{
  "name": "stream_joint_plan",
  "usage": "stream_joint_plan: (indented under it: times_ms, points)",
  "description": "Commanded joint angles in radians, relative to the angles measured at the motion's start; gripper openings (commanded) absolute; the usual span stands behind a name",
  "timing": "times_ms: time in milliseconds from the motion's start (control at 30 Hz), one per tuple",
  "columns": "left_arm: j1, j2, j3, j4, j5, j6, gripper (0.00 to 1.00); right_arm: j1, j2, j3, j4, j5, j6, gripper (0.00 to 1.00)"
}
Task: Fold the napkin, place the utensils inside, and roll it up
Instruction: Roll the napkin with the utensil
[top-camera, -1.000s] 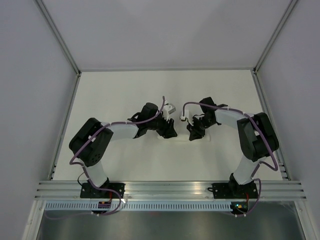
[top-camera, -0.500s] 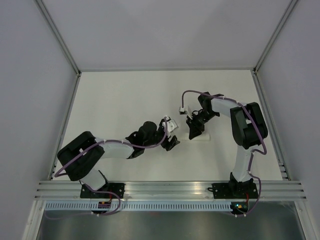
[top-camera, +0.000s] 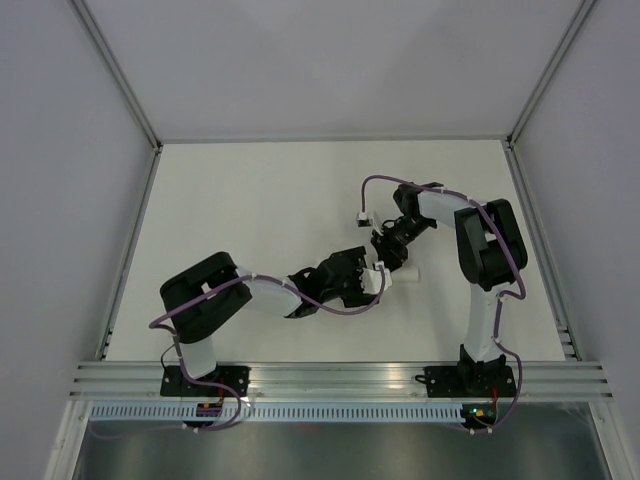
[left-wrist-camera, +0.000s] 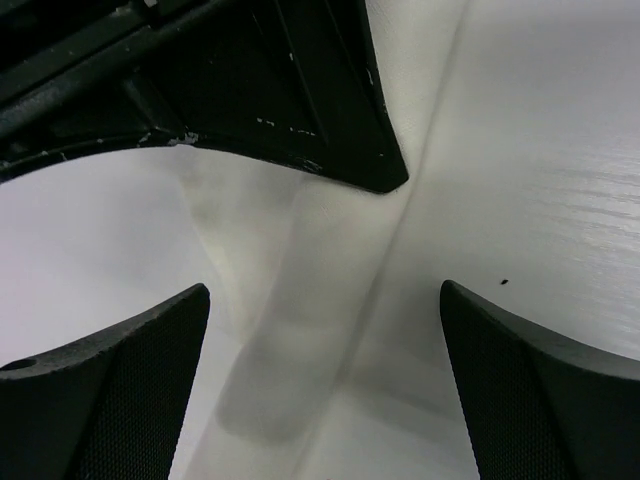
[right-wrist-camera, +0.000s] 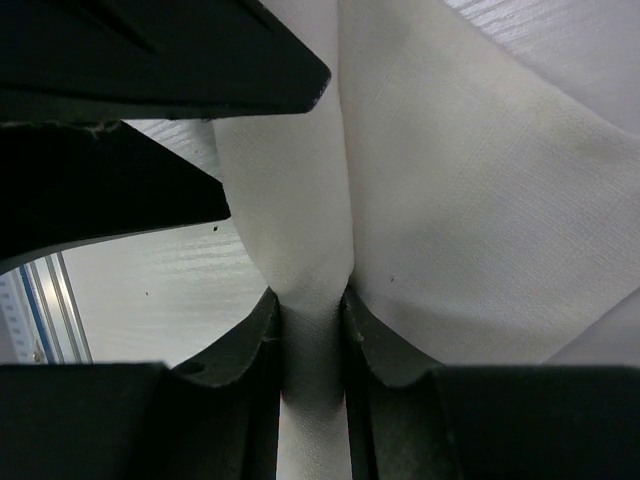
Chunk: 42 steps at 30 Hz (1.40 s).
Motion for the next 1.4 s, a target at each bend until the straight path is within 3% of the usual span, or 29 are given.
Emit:
stream_joint_plan:
  times_ms: [0,167,267,367,400,533,633,667,700,767,867,967,1000,1133,1367]
  points:
    - [-0.004,0.035,0.036,-0.036,-0.061,0.142,1.00,0.007,0.090,-0.025,0.013,0.148,-0.039,0.05]
    - [-0.003,0.086,0.071,-0.099,-0.057,0.156,0.92,0.007,0.096,-0.022,0.008,0.147,-0.040,0.04]
    - [-0.001,0.111,0.081,-0.146,-0.035,0.127,0.80,0.004,0.096,-0.020,0.006,0.145,-0.042,0.03]
    - [-0.001,0.120,0.078,-0.163,-0.012,0.076,0.49,0.003,0.097,-0.020,0.005,0.144,-0.044,0.02]
    - [-0.001,0.123,0.078,-0.165,-0.006,0.061,0.43,0.003,0.097,-0.020,0.005,0.144,-0.044,0.02]
    - [-0.001,0.140,0.079,-0.177,0.009,0.013,0.36,0.001,0.096,-0.020,0.003,0.142,-0.044,0.02]
    - [0.000,0.146,0.084,-0.188,0.019,-0.011,0.24,0.001,0.091,-0.025,0.005,0.136,-0.044,0.03]
    - [0.002,0.146,0.088,-0.200,0.037,-0.030,0.18,0.001,0.088,-0.029,0.006,0.133,-0.044,0.05]
    - [0.005,0.146,0.096,-0.226,0.046,-0.041,0.02,0.000,0.084,-0.034,0.017,0.130,-0.037,0.07]
    - [0.017,0.144,0.117,-0.260,0.109,-0.073,0.02,-0.005,0.061,-0.042,0.029,0.121,-0.036,0.13]
    - [0.053,0.141,0.153,-0.332,0.214,-0.130,0.02,-0.008,0.025,-0.049,0.039,0.098,-0.030,0.34]
    - [0.095,0.137,0.183,-0.404,0.326,-0.176,0.02,-0.012,-0.025,-0.060,0.075,0.087,-0.001,0.46]
    - [0.106,0.138,0.202,-0.436,0.348,-0.186,0.02,-0.014,-0.059,-0.071,0.088,0.086,0.010,0.54]
    - [0.146,0.170,0.243,-0.507,0.456,-0.206,0.02,-0.019,-0.145,-0.100,0.155,0.084,0.082,0.69]
    - [0.169,0.218,0.302,-0.603,0.542,-0.222,0.02,-0.071,-0.265,-0.151,0.339,0.092,0.222,0.75]
